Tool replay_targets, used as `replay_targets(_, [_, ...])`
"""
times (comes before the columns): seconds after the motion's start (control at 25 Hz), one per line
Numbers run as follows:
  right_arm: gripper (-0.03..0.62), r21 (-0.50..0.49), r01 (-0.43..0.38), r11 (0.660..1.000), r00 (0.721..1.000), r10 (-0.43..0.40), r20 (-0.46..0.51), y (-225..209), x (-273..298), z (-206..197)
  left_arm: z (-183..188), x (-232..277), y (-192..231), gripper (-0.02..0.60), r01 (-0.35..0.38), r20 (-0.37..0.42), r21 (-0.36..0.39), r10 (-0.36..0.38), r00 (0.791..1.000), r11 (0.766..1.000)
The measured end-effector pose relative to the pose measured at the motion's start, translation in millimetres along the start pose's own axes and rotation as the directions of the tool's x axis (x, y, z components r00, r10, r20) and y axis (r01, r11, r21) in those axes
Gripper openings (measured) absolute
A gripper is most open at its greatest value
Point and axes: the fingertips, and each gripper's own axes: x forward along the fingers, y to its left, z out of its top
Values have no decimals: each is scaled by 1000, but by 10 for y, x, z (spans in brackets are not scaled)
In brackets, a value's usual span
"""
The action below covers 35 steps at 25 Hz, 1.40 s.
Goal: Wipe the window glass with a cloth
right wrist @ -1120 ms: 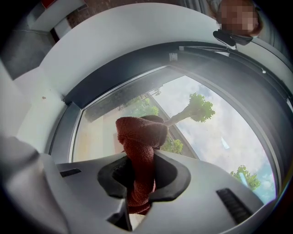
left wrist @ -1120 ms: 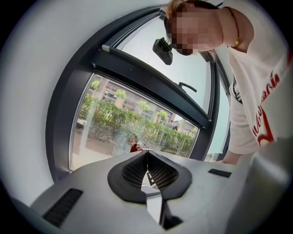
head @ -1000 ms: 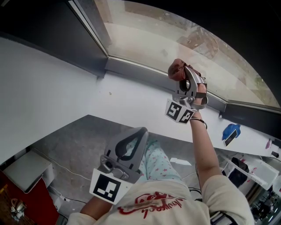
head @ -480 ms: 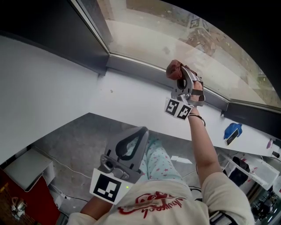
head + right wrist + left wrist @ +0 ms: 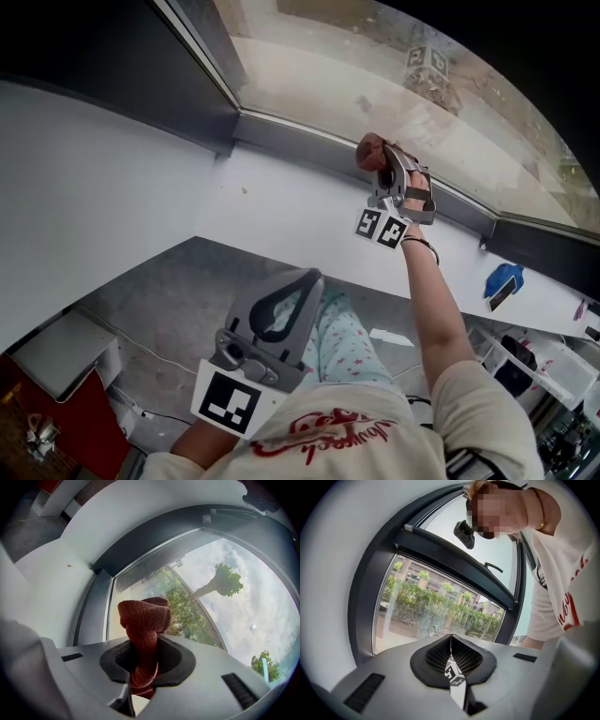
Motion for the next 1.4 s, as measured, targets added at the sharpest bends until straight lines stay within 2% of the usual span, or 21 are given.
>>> replay_targets(0.56, [71,-26,-112,993,993,110,-42,452,166,-214,-69,9,-81,21,-12,-7,-9,12,1000,1000])
replay_targets(0.76, [71,-22,-154,988,985,152,-80,657,246,-298,-108,-47,6,21,-34,-22,-11,34,999,999])
replay_targets(1.0, [71,-60,-194,979,976,187,-112,849,319,-389,-81,-44,93,21,-40,-20,-7,40,999,999])
replay_targets(1.4, [71,-48,-238,970,962,229,-147,1058,400,-468,-113,-61,181,21,-55,-33,-5,55,998,998])
